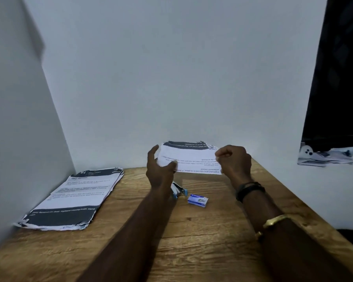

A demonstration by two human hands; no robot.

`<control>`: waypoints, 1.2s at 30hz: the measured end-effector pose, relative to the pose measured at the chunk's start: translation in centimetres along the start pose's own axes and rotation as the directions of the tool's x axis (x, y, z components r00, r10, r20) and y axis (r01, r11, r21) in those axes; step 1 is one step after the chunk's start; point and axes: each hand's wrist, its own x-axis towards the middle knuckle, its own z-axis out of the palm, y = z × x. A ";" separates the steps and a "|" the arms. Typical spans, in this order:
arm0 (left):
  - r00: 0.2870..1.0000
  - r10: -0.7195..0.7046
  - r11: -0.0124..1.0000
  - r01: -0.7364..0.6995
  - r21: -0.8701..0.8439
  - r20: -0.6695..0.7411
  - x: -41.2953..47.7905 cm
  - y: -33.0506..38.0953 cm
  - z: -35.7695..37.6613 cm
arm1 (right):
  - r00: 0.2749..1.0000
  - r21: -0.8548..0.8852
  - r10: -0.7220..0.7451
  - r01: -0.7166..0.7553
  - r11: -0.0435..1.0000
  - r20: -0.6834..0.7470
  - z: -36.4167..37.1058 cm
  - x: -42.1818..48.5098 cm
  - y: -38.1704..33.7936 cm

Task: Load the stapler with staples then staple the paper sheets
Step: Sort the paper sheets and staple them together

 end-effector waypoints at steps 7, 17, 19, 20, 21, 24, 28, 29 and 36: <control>0.985 -0.053 0.912 -0.020 0.411 0.167 -0.1 -2.4 4.6 | 0.990 -0.183 0.032 -0.057 0.981 -0.141 -2.2 2.9 2.9; 0.929 -0.136 0.705 -0.154 0.692 0.345 -1.4 -3.7 9.9 | 1.000 -0.434 -0.008 -0.004 0.901 -0.025 -2.5 4.3 5.9; 0.917 -0.144 0.635 -0.203 0.745 0.373 -1.3 -3.5 10.5 | 1.000 -0.463 0.007 -0.001 0.886 0.012 -2.2 4.5 6.0; 0.911 -0.159 0.587 -0.222 0.779 0.380 -1.3 -3.5 10.7 | 0.999 -0.469 0.025 -0.010 0.883 0.024 -2.0 4.6 6.1; 0.908 -0.181 0.523 -0.236 0.819 0.378 -1.3 -3.4 11.0 | 0.998 -0.479 0.043 -0.019 0.877 0.038 -1.8 4.5 6.1; 0.887 -0.263 0.367 -0.271 0.890 0.378 -1.5 -3.6 11.4 | 0.990 -0.521 0.100 -0.035 0.853 0.097 -1.6 4.4 6.3; 0.856 -0.313 0.310 -0.317 0.896 0.412 -1.5 -4.3 11.5 | 0.960 -0.631 0.216 -0.056 0.773 0.179 -1.4 4.6 6.5; 0.849 -0.325 0.313 -0.319 0.895 0.416 -1.4 -4.4 11.5 | 0.954 -0.655 0.236 -0.058 0.753 0.187 -1.3 4.5 6.5; 0.891 -0.157 0.454 -0.319 0.832 0.427 -1.3 -4.3 10.9 | 0.971 -0.683 0.131 0.041 0.729 0.198 -1.0 4.0 5.6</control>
